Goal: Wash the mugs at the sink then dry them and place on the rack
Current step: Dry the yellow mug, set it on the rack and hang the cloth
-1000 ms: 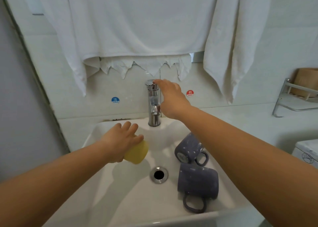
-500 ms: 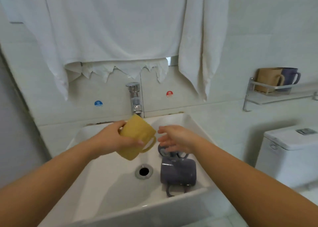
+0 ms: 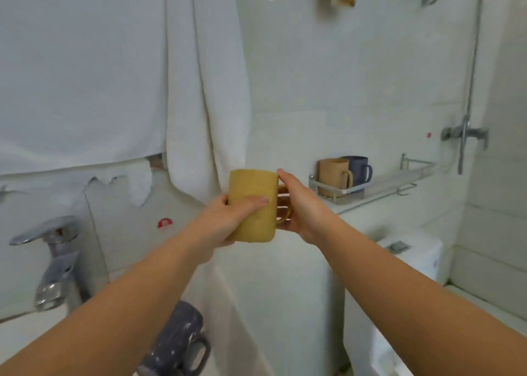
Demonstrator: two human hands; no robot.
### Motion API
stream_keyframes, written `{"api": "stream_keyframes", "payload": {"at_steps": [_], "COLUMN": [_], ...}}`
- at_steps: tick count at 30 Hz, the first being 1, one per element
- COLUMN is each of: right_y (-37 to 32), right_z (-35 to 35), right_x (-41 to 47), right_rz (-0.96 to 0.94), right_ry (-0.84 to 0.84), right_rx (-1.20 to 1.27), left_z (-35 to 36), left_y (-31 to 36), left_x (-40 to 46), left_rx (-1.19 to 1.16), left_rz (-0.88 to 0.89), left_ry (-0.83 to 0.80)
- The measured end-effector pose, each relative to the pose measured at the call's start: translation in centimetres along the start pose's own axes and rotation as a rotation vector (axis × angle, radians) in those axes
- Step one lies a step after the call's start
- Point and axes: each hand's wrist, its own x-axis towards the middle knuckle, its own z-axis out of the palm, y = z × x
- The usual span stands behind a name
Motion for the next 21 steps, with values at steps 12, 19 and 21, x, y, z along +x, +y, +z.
{"api": "stream_keyframes", "payload": {"at_steps": [12, 19, 21], "right_y": [-24.9, -38.6, -41.9], "right_z": [-11.3, -14.4, -15.0], "right_x": [9.8, 16.1, 17.9], "right_rz": [-0.21, -0.352, -0.398], "right_ry": [0.258, 0.492, 0.536], "right_rx": [-0.18, -0.178, -0.154], "left_z": [6.7, 6.7, 7.0], "left_y": [22.7, 34.0, 35.8], "left_x": [14.1, 19.2, 20.3], "left_rx": [-0.164, -0.179, -0.189], "left_rz": [0.081, 0.094, 0.098], "left_ry": [-0.075, 0.01, 0.04]}}
